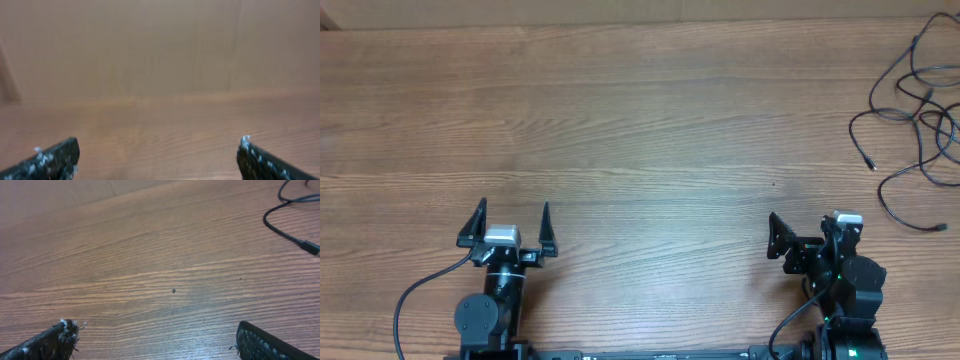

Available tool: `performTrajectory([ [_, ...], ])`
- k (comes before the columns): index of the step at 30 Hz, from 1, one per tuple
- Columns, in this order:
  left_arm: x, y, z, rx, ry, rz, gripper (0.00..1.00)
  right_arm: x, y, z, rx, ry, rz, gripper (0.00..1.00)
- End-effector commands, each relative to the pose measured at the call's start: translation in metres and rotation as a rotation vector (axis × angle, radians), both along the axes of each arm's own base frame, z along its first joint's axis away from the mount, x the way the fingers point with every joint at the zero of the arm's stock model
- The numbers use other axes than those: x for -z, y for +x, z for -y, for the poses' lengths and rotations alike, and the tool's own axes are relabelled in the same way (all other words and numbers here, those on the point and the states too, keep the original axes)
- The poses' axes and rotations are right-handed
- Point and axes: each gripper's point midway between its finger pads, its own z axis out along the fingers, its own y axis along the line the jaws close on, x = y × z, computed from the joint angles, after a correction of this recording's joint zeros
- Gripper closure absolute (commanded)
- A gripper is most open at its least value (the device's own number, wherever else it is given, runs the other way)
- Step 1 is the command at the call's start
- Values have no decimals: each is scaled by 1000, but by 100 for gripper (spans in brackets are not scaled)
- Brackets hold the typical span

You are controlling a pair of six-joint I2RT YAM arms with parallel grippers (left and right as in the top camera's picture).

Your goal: Untangle cables

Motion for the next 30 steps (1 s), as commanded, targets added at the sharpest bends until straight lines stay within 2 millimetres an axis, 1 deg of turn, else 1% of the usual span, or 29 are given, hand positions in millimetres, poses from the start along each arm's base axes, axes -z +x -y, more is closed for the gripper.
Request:
performTrajectory([
  [1,27,-4,-13,-66,-17,-100,0,0,0,0,2,1,7,0],
  [2,34,-5,-14,-72,-17,-130,0,0,0,0,2,1,7,0],
  [9,44,-3,-14,-74,-14,-174,0,0,0,0,2,1,7,0],
  [28,44,-3,-14,-74,-13,-174,0,0,0,0,3,1,7,0],
  [30,44,-3,-14,-74,-13,-174,0,0,1,4,21,-8,8,0],
])
